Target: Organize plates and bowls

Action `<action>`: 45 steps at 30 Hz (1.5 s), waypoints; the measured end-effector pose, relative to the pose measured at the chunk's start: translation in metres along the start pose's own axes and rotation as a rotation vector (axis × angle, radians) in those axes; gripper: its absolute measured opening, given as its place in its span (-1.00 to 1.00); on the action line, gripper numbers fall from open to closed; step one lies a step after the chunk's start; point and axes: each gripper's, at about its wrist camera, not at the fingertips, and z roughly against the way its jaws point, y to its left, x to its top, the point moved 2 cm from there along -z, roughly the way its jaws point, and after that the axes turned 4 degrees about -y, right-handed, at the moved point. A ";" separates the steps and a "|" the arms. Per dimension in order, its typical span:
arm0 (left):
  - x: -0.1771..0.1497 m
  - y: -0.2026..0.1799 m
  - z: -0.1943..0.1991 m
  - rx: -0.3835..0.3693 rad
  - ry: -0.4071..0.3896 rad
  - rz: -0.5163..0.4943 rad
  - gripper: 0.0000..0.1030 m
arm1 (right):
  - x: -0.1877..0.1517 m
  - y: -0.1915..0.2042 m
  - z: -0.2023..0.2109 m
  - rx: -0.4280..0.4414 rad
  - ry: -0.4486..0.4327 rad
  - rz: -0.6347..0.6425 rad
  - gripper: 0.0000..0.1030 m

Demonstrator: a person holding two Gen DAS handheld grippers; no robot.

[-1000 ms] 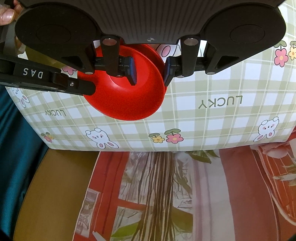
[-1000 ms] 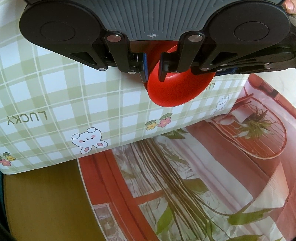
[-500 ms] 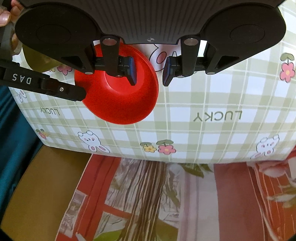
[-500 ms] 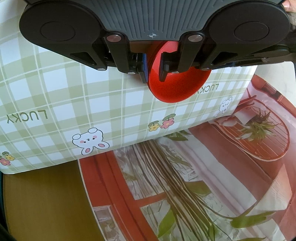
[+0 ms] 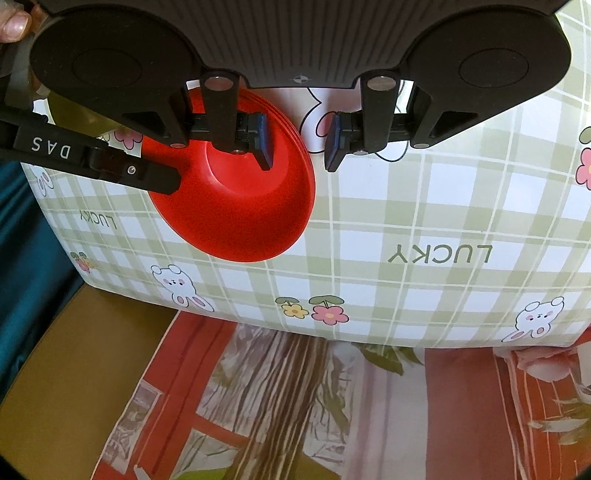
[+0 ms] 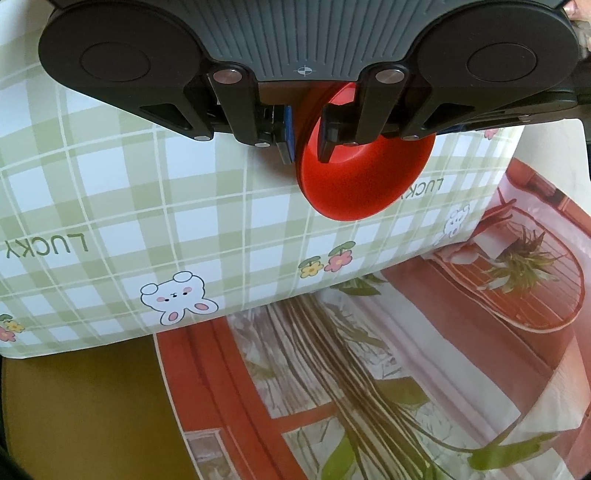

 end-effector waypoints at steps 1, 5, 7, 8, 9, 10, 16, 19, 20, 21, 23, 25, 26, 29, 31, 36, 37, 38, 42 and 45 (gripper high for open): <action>0.000 0.000 0.000 0.000 0.001 0.002 -0.39 | 0.000 0.000 -0.001 0.000 0.002 0.000 -0.73; -0.001 0.001 -0.002 -0.003 0.004 0.009 -0.39 | 0.000 0.000 -0.002 0.001 0.005 0.002 -0.73; -0.002 0.000 -0.003 -0.005 0.002 0.013 -0.44 | 0.000 0.001 -0.002 0.000 0.005 0.002 -0.74; -0.002 0.000 -0.003 -0.006 0.000 0.014 -0.47 | 0.000 0.001 -0.002 0.000 0.005 0.002 -0.74; -0.002 0.000 -0.003 -0.007 -0.001 0.015 -0.53 | 0.000 0.001 -0.002 0.000 0.004 0.001 -0.74; -0.002 -0.001 -0.003 -0.010 -0.002 0.016 -0.54 | 0.000 0.001 -0.002 0.000 0.005 0.001 -0.74; -0.001 -0.002 -0.001 -0.010 -0.009 0.011 -0.58 | 0.000 0.000 -0.001 0.001 0.004 0.000 -0.75; -0.002 -0.002 0.001 -0.008 -0.010 0.012 -0.58 | 0.000 0.002 -0.001 0.004 0.003 -0.002 -0.75; -0.002 -0.001 0.002 -0.009 -0.011 0.013 -0.58 | 0.000 0.003 0.000 0.005 0.002 -0.002 -0.75; -0.002 -0.001 0.004 -0.009 -0.013 0.015 -0.58 | 0.001 0.003 0.000 0.006 0.000 -0.001 -0.75; -0.001 0.000 0.008 -0.009 -0.019 0.014 -0.58 | 0.001 0.005 0.002 0.008 -0.005 0.002 -0.75; 0.000 -0.001 0.012 -0.007 -0.027 0.018 -0.58 | 0.003 0.007 0.005 0.011 -0.012 0.007 -0.75; 0.000 -0.001 0.015 -0.006 -0.031 0.020 -0.58 | 0.003 0.009 0.006 0.013 -0.016 0.008 -0.75; 0.000 0.000 0.022 -0.006 -0.044 0.023 -0.58 | 0.005 0.013 0.011 0.019 -0.025 0.014 -0.75; 0.000 0.001 0.027 -0.006 -0.049 0.027 -0.58 | 0.006 0.016 0.014 0.023 -0.031 0.019 -0.75; 0.000 0.000 0.039 -0.004 -0.068 0.034 -0.58 | 0.007 0.024 0.024 0.032 -0.048 0.035 -0.75; 0.000 0.000 0.042 -0.004 -0.072 0.035 -0.58 | 0.008 0.026 0.026 0.034 -0.052 0.039 -0.75; -0.001 0.000 0.045 -0.003 -0.077 0.035 -0.58 | 0.008 0.028 0.029 0.035 -0.056 0.042 -0.75; -0.002 -0.001 0.058 -0.001 -0.094 0.039 -0.58 | 0.008 0.035 0.037 0.041 -0.068 0.054 -0.75; -0.005 -0.002 0.067 -0.001 -0.107 0.041 -0.58 | 0.007 0.039 0.045 0.046 -0.078 0.064 -0.75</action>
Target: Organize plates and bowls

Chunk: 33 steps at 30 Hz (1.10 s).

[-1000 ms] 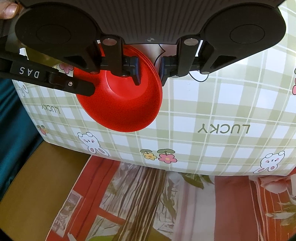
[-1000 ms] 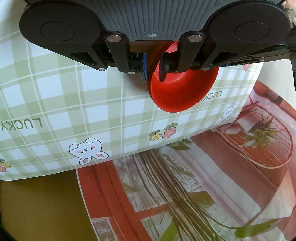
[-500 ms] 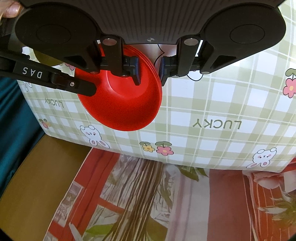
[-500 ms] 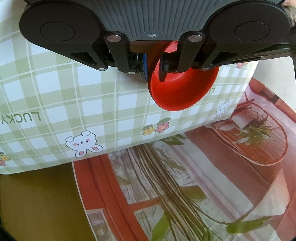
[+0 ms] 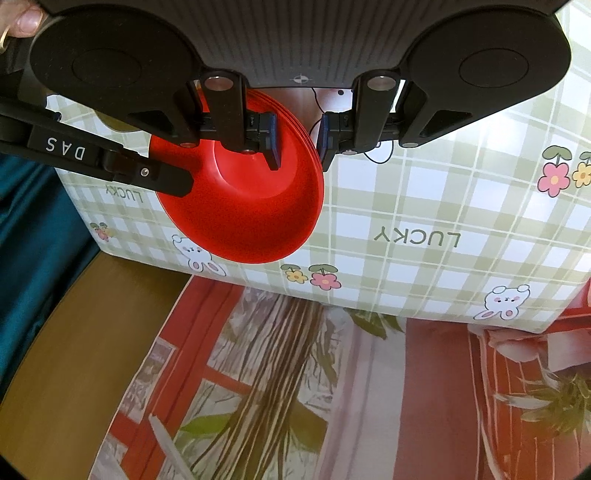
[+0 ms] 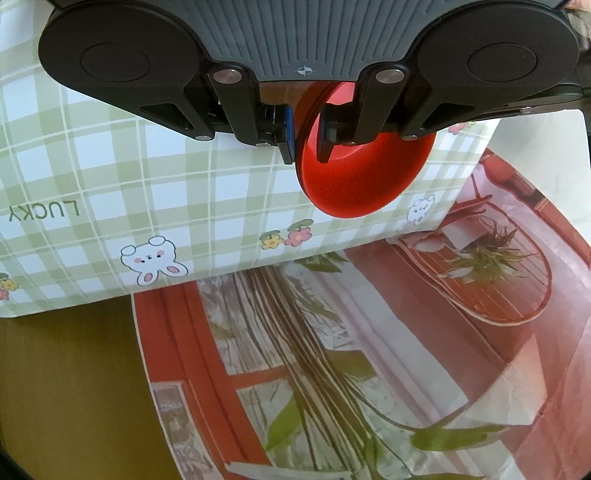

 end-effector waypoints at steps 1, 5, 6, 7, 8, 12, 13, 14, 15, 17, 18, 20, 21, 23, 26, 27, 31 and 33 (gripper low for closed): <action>0.000 0.000 0.003 0.000 -0.004 0.001 -0.58 | 0.000 0.001 0.002 0.001 -0.003 0.003 -0.75; -0.001 -0.002 0.012 -0.001 -0.017 0.002 -0.58 | -0.002 0.006 0.011 0.006 -0.014 0.012 -0.75; -0.001 -0.002 0.014 -0.002 -0.019 0.001 -0.58 | -0.002 0.007 0.014 0.008 -0.017 0.016 -0.75; -0.002 -0.002 0.017 -0.001 -0.024 0.002 -0.58 | -0.003 0.008 0.016 0.010 -0.019 0.018 -0.75; -0.003 -0.003 0.019 -0.002 -0.027 0.003 -0.58 | -0.004 0.008 0.018 0.012 -0.021 0.021 -0.75; -0.008 -0.003 0.029 -0.003 -0.037 0.008 -0.58 | -0.008 0.011 0.026 0.016 -0.027 0.030 -0.75; -0.010 -0.003 0.031 -0.004 -0.040 0.009 -0.58 | -0.009 0.012 0.029 0.016 -0.029 0.032 -0.75; -0.010 -0.004 0.032 -0.005 -0.042 0.009 -0.58 | -0.010 0.012 0.030 0.017 -0.030 0.033 -0.75; -0.012 -0.004 0.034 -0.005 -0.046 0.011 -0.58 | -0.012 0.013 0.032 0.018 -0.030 0.035 -0.75; -0.015 -0.005 0.038 -0.003 -0.049 0.012 -0.58 | -0.015 0.013 0.036 0.018 -0.030 0.038 -0.75; -0.016 -0.005 0.040 -0.002 -0.051 0.011 -0.58 | -0.016 0.014 0.038 0.019 -0.032 0.039 -0.75; -0.019 -0.006 0.044 -0.002 -0.055 0.008 -0.58 | -0.020 0.014 0.042 0.021 -0.036 0.044 -0.75; -0.021 -0.007 0.046 -0.002 -0.058 0.007 -0.58 | -0.021 0.014 0.044 0.022 -0.037 0.044 -0.75; -0.023 -0.006 0.048 -0.003 -0.058 0.008 -0.58 | -0.025 0.013 0.048 0.022 -0.037 0.044 -0.75; -0.027 -0.008 0.052 -0.002 -0.057 0.001 -0.58 | -0.028 0.012 0.051 0.023 -0.039 0.043 -0.75; -0.029 -0.009 0.053 -0.003 -0.059 -0.002 -0.58 | -0.029 0.012 0.052 0.023 -0.039 0.042 -0.75; -0.036 -0.010 0.058 -0.003 -0.060 -0.007 -0.58 | -0.040 0.010 0.061 0.021 -0.038 0.043 -0.75; -0.040 -0.011 0.060 -0.006 -0.058 -0.010 -0.58 | -0.045 0.008 0.065 0.019 -0.039 0.039 -0.75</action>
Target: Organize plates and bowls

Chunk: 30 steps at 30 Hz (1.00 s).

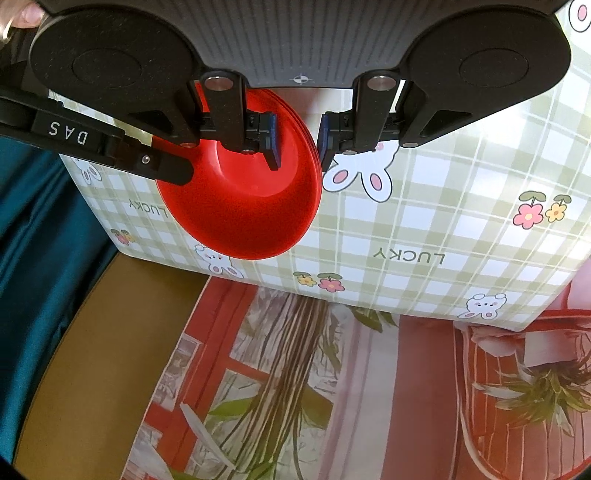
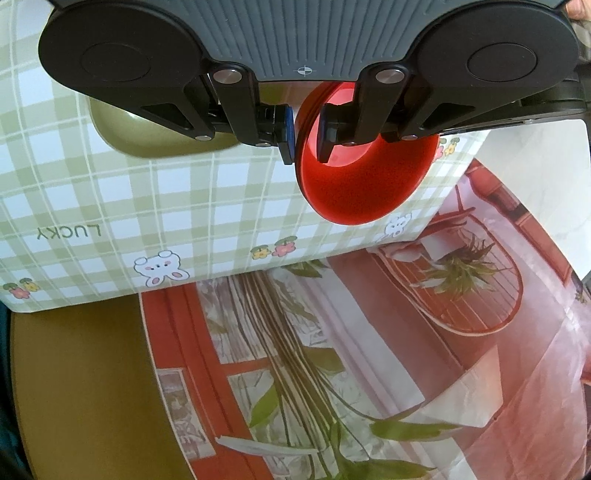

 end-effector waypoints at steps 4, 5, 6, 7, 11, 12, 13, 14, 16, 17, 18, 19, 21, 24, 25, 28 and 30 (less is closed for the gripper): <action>-0.005 -0.004 0.003 -0.007 0.004 -0.011 -0.58 | -0.005 -0.002 0.008 -0.008 -0.003 -0.002 -0.75; -0.006 -0.005 0.004 -0.009 0.003 -0.014 -0.58 | -0.005 -0.003 0.009 -0.009 -0.005 -0.001 -0.75; -0.007 -0.006 0.005 -0.011 0.003 -0.015 -0.58 | -0.005 -0.004 0.011 -0.011 -0.006 -0.001 -0.75; -0.008 -0.007 0.005 -0.013 0.003 -0.017 -0.58 | -0.006 -0.004 0.012 -0.012 -0.008 -0.001 -0.75; -0.009 -0.010 0.007 -0.018 0.003 -0.024 -0.58 | -0.007 -0.007 0.017 -0.015 -0.009 0.000 -0.75; -0.010 -0.011 0.007 -0.019 0.004 -0.026 -0.58 | -0.008 -0.008 0.018 -0.015 -0.009 -0.001 -0.75; -0.010 -0.012 0.006 -0.021 0.006 -0.028 -0.58 | -0.009 -0.010 0.019 -0.015 -0.010 -0.003 -0.75; -0.011 -0.013 0.006 -0.022 0.008 -0.031 -0.58 | -0.009 -0.012 0.020 -0.016 -0.010 -0.005 -0.75; -0.011 -0.016 0.004 -0.026 0.015 -0.038 -0.58 | -0.010 -0.015 0.023 -0.020 -0.013 -0.011 -0.75; -0.012 -0.018 0.003 -0.028 0.018 -0.043 -0.58 | -0.010 -0.018 0.024 -0.021 -0.015 -0.015 -0.75; -0.012 -0.020 0.002 -0.029 0.020 -0.048 -0.58 | -0.010 -0.020 0.025 -0.023 -0.017 -0.018 -0.75; -0.013 -0.023 0.001 -0.031 0.023 -0.054 -0.58 | -0.011 -0.023 0.026 -0.025 -0.018 -0.023 -0.73; -0.013 -0.027 -0.002 -0.032 0.031 -0.069 -0.58 | -0.011 -0.028 0.027 -0.029 -0.019 -0.031 -0.73; -0.014 -0.033 -0.007 -0.037 0.041 -0.089 -0.58 | -0.013 -0.038 0.029 -0.037 -0.022 -0.045 -0.73; -0.015 -0.036 -0.009 -0.040 0.045 -0.096 -0.58 | -0.013 -0.041 0.030 -0.040 -0.023 -0.049 -0.73; -0.016 -0.043 -0.014 -0.048 0.058 -0.115 -0.58 | -0.015 -0.051 0.033 -0.053 -0.026 -0.061 -0.73; -0.017 -0.049 -0.018 -0.054 0.066 -0.128 -0.58 | -0.016 -0.059 0.035 -0.061 -0.028 -0.071 -0.73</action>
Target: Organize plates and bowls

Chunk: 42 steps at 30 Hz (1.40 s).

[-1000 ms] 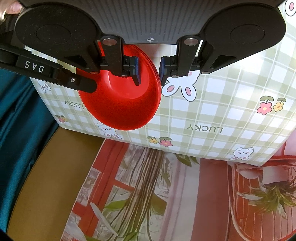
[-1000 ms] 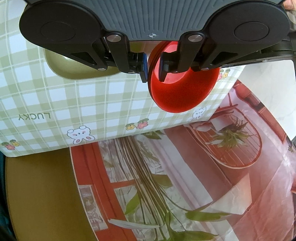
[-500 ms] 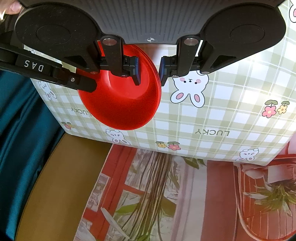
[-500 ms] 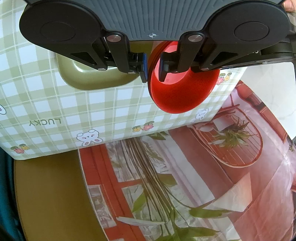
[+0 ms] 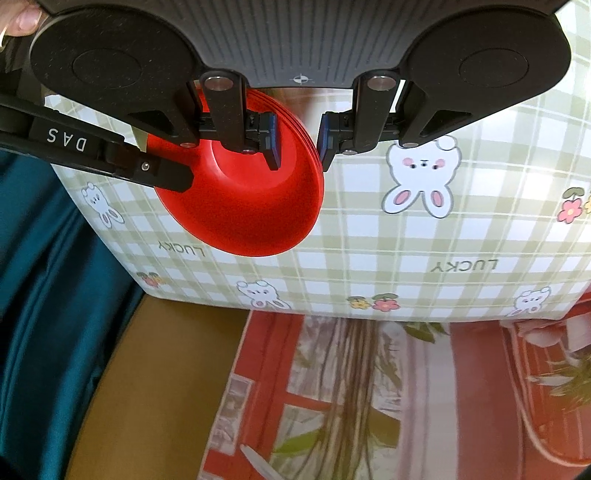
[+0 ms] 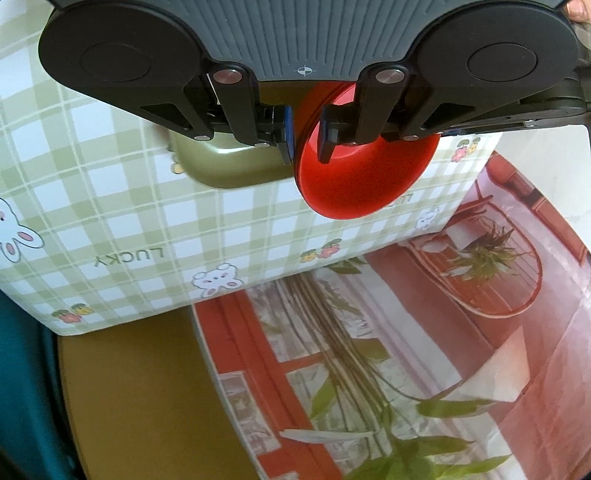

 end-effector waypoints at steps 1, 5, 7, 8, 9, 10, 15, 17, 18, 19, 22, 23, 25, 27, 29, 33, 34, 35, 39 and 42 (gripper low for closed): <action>0.000 -0.003 -0.002 -0.004 0.004 -0.007 -0.58 | 0.000 -0.004 0.001 -0.004 -0.001 -0.005 -0.73; -0.001 -0.014 -0.011 -0.017 0.020 -0.032 -0.57 | 0.000 -0.016 0.003 -0.022 -0.006 -0.021 -0.73; -0.002 -0.020 -0.015 -0.020 0.027 -0.047 -0.57 | 0.000 -0.021 0.004 -0.027 -0.009 -0.027 -0.73; -0.003 -0.021 -0.016 -0.022 0.030 -0.053 -0.57 | 0.000 -0.023 0.005 -0.029 -0.010 -0.029 -0.73; -0.004 -0.023 -0.018 -0.024 0.035 -0.058 -0.57 | -0.001 -0.026 0.005 -0.031 -0.010 -0.032 -0.73; -0.004 -0.025 -0.020 -0.026 0.039 -0.062 -0.57 | -0.002 -0.028 0.005 -0.032 -0.009 -0.035 -0.73; -0.009 -0.027 -0.026 -0.031 0.056 -0.070 -0.57 | -0.006 -0.034 0.004 -0.034 0.000 -0.048 -0.73; -0.011 -0.027 -0.027 -0.031 0.063 -0.072 -0.56 | -0.008 -0.036 0.004 -0.035 0.002 -0.050 -0.73; -0.011 -0.027 -0.027 -0.030 0.065 -0.072 -0.56 | -0.008 -0.036 0.003 -0.035 0.004 -0.049 -0.73; -0.012 -0.027 -0.028 -0.030 0.068 -0.072 -0.56 | -0.008 -0.037 0.003 -0.035 0.005 -0.050 -0.73; -0.015 -0.026 -0.028 -0.032 0.074 -0.071 -0.56 | -0.010 -0.038 0.003 -0.033 0.011 -0.056 -0.73; -0.016 -0.026 -0.028 -0.033 0.076 -0.070 -0.56 | -0.011 -0.039 0.002 -0.033 0.013 -0.057 -0.73; -0.017 -0.027 -0.027 -0.036 0.078 -0.068 -0.56 | -0.012 -0.039 0.003 -0.034 0.015 -0.060 -0.73; -0.020 -0.027 -0.027 -0.037 0.081 -0.068 -0.55 | -0.014 -0.040 0.002 -0.035 0.018 -0.060 -0.73; -0.021 -0.027 -0.027 -0.039 0.081 -0.065 -0.55 | -0.015 -0.040 0.003 -0.035 0.020 -0.059 -0.73; -0.023 -0.028 -0.026 -0.038 0.077 -0.075 -0.56 | -0.016 -0.041 0.003 -0.036 0.025 -0.058 -0.73; -0.023 -0.029 -0.025 -0.037 0.075 -0.078 -0.55 | -0.016 -0.041 0.003 -0.037 0.025 -0.055 -0.73; -0.023 -0.029 -0.025 -0.037 0.074 -0.079 -0.55 | -0.016 -0.041 0.003 -0.038 0.025 -0.054 -0.73; -0.024 -0.029 -0.025 -0.040 0.072 -0.073 -0.55 | -0.017 -0.040 0.004 -0.039 0.027 -0.051 -0.73; -0.025 -0.028 -0.024 -0.042 0.070 -0.072 -0.55 | -0.017 -0.040 0.004 -0.039 0.027 -0.051 -0.73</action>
